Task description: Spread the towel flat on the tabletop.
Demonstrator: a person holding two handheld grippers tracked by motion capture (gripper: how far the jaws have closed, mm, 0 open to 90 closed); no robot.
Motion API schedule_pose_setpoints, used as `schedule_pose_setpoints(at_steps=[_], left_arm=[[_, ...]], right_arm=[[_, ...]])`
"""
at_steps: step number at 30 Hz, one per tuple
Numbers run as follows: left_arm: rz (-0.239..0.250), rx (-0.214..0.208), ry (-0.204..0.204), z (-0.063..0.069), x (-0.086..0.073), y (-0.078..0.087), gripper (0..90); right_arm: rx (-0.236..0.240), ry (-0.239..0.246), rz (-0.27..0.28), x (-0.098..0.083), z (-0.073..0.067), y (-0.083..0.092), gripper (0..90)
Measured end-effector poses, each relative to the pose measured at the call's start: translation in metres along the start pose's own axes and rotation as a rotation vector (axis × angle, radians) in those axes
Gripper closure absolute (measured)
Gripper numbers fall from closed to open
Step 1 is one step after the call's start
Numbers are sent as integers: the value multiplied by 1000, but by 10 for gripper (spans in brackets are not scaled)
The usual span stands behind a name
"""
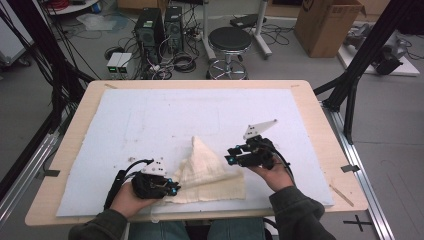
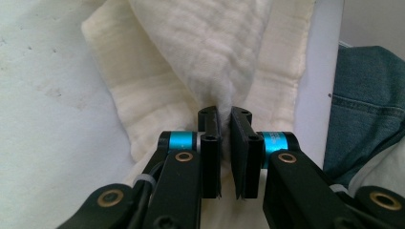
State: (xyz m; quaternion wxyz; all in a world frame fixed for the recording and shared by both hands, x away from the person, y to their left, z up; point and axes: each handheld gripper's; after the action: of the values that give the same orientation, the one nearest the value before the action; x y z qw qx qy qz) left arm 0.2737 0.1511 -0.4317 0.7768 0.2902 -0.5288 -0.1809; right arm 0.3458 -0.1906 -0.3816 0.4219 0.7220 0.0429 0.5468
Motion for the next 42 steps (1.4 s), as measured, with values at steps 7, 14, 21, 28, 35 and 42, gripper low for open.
schedule_pose_setpoints(at_steps=[7,14,21,28,35,42], left_arm=[[11,-5,-4,-1,0,-1,817],[94,-15,5,-2,5,14,637],[189,4,7,-11,38,25,576],[178,55,23,-26,69,1,593],[70,53,46,-42,81,-36,574],[-27,103,75,-53,77,-41,854]], right_arm=[[45,-15,-119,16,-11,-57,536],[31,107,-136,17,-27,-52,845],[-17,147,-73,5,-31,0,852],[-6,174,-71,-23,-45,17,851],[10,155,-85,-44,-47,16,851],[0,151,-88,-38,-38,10,851]])
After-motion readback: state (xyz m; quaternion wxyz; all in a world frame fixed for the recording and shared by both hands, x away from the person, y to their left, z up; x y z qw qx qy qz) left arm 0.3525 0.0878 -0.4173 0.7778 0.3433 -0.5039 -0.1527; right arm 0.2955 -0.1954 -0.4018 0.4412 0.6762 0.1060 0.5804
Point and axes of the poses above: each handheld gripper's, and its own axes: y roughly backward along the jaws, x roughly out of its top, z roughly to its right, and after that the axes turned 12 degrees about -x, right-handed
